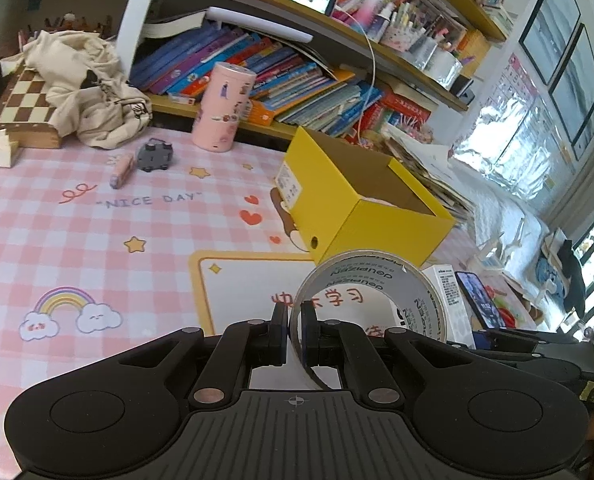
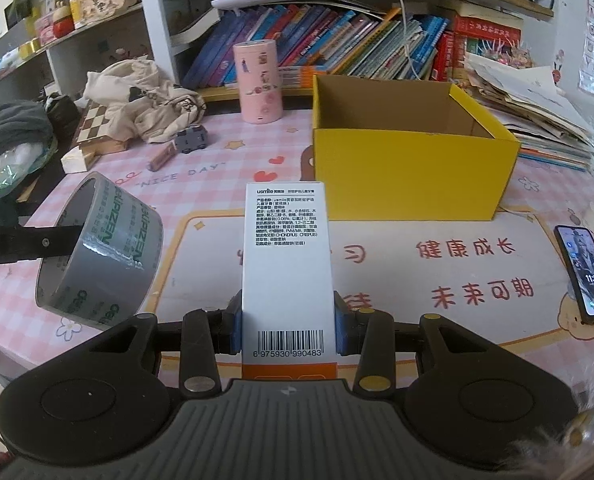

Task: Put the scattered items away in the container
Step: 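Lift the tape roll with the left tool while the right tool carries the usmile box toward the yellow box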

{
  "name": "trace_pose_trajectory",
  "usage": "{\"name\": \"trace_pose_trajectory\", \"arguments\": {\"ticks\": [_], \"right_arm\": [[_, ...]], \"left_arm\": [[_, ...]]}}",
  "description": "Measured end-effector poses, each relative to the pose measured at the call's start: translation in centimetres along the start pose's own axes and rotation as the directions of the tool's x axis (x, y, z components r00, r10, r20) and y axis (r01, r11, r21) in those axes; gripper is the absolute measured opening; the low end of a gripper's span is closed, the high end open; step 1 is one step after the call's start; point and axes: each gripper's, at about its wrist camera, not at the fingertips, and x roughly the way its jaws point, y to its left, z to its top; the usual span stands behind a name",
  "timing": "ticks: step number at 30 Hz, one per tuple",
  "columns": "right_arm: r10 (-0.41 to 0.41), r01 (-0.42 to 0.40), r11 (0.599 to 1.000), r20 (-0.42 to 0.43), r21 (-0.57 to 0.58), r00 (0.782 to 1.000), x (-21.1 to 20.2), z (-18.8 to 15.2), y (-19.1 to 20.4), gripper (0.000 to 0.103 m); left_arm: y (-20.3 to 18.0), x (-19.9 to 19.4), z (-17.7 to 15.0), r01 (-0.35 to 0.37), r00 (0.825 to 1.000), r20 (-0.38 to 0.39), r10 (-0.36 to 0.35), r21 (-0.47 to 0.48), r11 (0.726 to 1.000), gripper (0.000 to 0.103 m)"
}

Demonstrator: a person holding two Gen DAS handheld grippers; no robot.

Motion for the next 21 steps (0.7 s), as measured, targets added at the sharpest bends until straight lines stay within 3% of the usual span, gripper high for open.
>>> {"name": "trace_pose_trajectory", "arguments": {"ticks": [21], "right_arm": [[-0.030, 0.031, 0.997, -0.012, 0.076, 0.999, -0.2, 0.0, -7.1, 0.038]], "left_arm": [[-5.8, 4.8, 0.7, 0.029, 0.998, -0.059, -0.026, 0.052, 0.998, 0.005]]}}
